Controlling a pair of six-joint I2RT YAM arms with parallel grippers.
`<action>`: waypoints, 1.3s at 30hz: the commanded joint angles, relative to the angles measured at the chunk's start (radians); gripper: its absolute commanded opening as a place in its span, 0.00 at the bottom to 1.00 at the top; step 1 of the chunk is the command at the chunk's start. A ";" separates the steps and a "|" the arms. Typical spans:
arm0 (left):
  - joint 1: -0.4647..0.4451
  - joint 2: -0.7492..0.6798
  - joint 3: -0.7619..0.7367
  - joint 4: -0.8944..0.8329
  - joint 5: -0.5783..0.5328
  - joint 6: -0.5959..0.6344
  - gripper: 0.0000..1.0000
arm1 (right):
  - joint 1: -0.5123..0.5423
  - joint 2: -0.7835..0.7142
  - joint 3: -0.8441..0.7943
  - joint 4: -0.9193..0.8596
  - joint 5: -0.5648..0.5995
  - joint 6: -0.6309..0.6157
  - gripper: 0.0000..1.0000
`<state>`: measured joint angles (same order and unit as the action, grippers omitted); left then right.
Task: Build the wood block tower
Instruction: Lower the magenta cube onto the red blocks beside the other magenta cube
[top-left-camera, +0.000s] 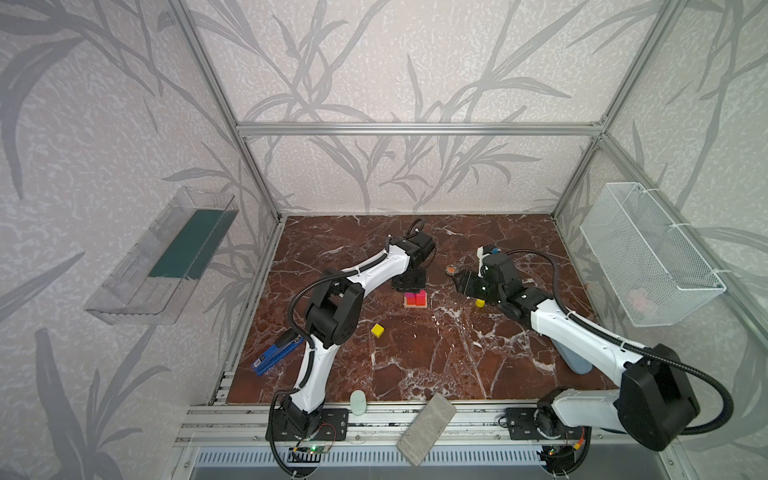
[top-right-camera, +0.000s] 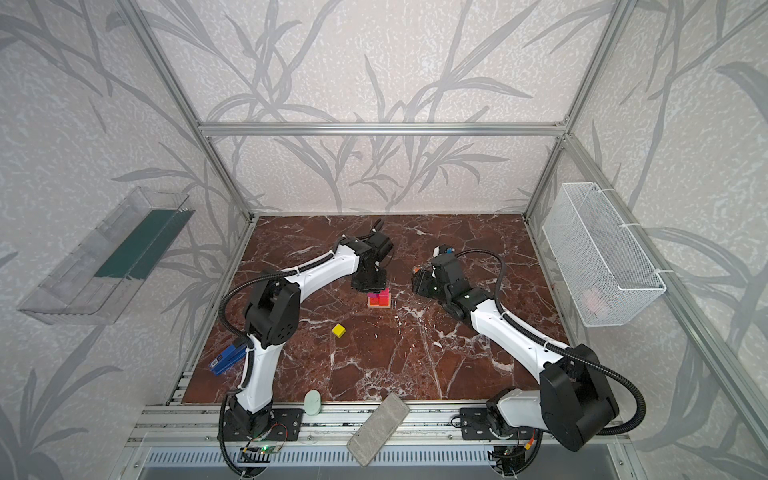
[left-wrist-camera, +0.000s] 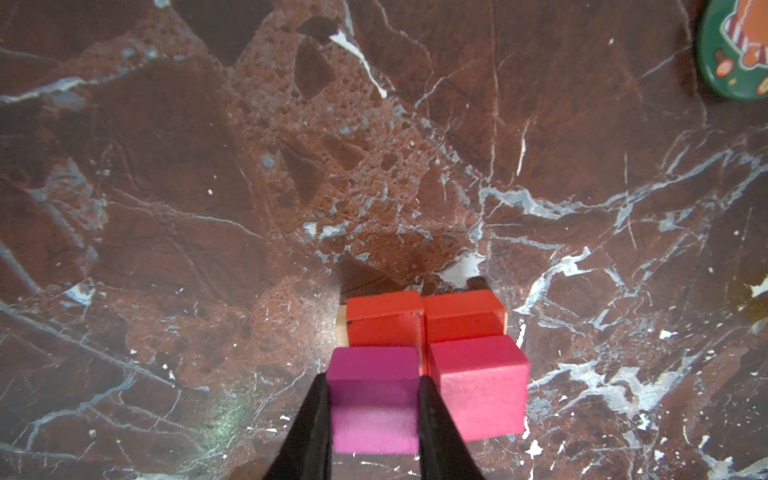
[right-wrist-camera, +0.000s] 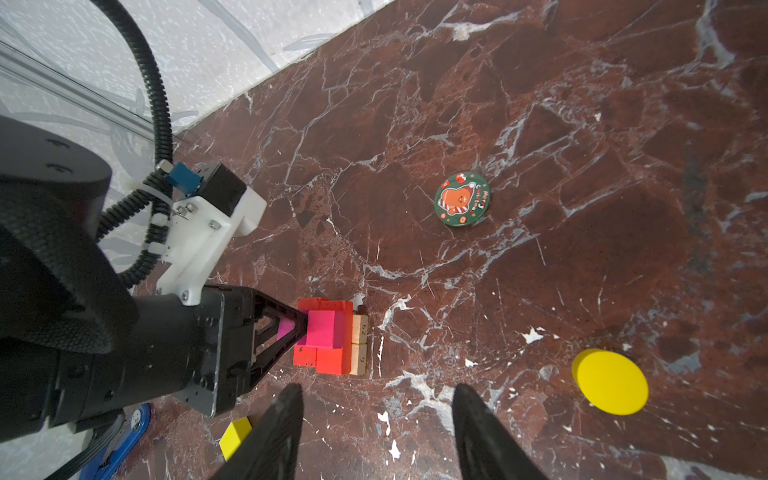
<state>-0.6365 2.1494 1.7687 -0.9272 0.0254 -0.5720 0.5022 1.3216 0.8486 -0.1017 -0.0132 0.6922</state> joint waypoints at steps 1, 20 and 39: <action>-0.003 0.012 0.034 -0.025 -0.003 -0.003 0.27 | -0.006 0.005 -0.005 0.013 -0.004 0.009 0.58; -0.003 0.015 0.041 -0.030 0.000 -0.004 0.31 | -0.005 0.008 -0.003 0.013 -0.007 0.008 0.59; -0.005 0.021 0.052 -0.042 -0.002 0.002 0.34 | -0.006 0.014 0.001 0.013 -0.010 0.006 0.59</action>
<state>-0.6369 2.1506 1.7851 -0.9321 0.0280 -0.5713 0.5022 1.3293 0.8486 -0.1013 -0.0185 0.6918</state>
